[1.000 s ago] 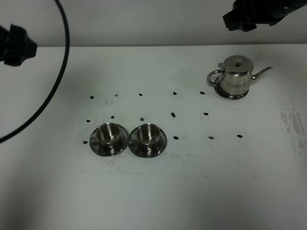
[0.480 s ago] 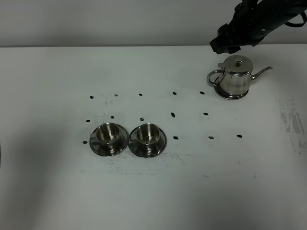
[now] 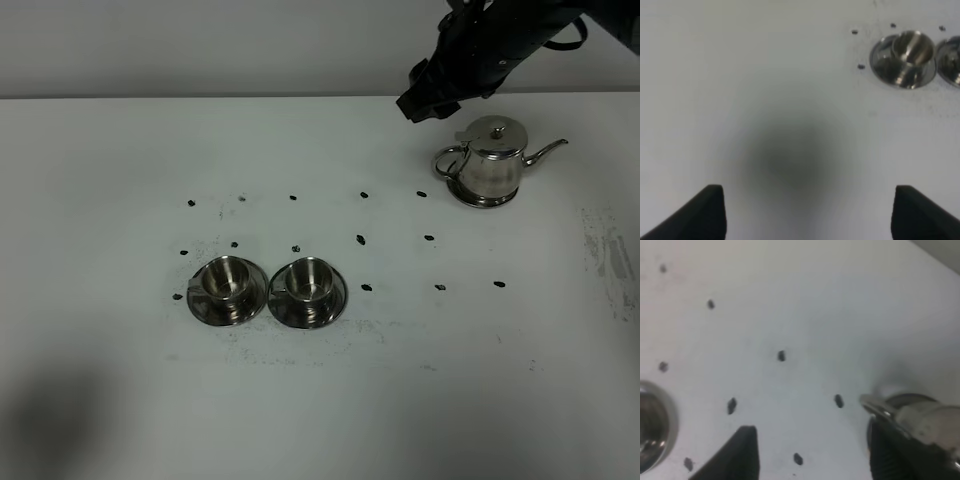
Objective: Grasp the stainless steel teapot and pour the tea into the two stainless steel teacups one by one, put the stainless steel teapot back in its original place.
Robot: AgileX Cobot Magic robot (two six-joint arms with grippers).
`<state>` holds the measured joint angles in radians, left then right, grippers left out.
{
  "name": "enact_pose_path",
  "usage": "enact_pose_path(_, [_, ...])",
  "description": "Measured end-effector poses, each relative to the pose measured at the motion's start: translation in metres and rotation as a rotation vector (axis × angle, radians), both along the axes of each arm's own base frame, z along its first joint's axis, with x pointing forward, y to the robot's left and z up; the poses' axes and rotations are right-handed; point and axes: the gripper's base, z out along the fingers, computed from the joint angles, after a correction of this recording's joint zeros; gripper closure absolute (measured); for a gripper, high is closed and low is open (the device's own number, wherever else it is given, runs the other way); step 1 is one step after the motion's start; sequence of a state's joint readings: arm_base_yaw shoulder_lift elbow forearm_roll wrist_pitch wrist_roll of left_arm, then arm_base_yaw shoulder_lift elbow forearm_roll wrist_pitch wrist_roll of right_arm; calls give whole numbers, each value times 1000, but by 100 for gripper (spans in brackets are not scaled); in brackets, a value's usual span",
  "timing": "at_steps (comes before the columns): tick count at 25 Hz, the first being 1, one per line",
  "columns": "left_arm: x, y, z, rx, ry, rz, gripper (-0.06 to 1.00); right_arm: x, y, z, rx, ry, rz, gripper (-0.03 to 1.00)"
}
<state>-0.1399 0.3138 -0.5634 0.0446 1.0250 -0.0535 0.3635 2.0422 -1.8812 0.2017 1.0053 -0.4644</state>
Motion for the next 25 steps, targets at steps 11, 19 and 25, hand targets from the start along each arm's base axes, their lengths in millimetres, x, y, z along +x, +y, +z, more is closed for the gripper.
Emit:
enact_pose_path(11, [-13,0,-29,14,23,-47,29,19,13,-21,-22,6,35,49])
enact_pose_path(19, [-14,-1,-30,1,31,-37,29,27,20,-41,-26,28,42,49])
enact_pose_path(25, [-24,1,-29,-13,-42,13,29,35,23,-60,-31,38,39,49])
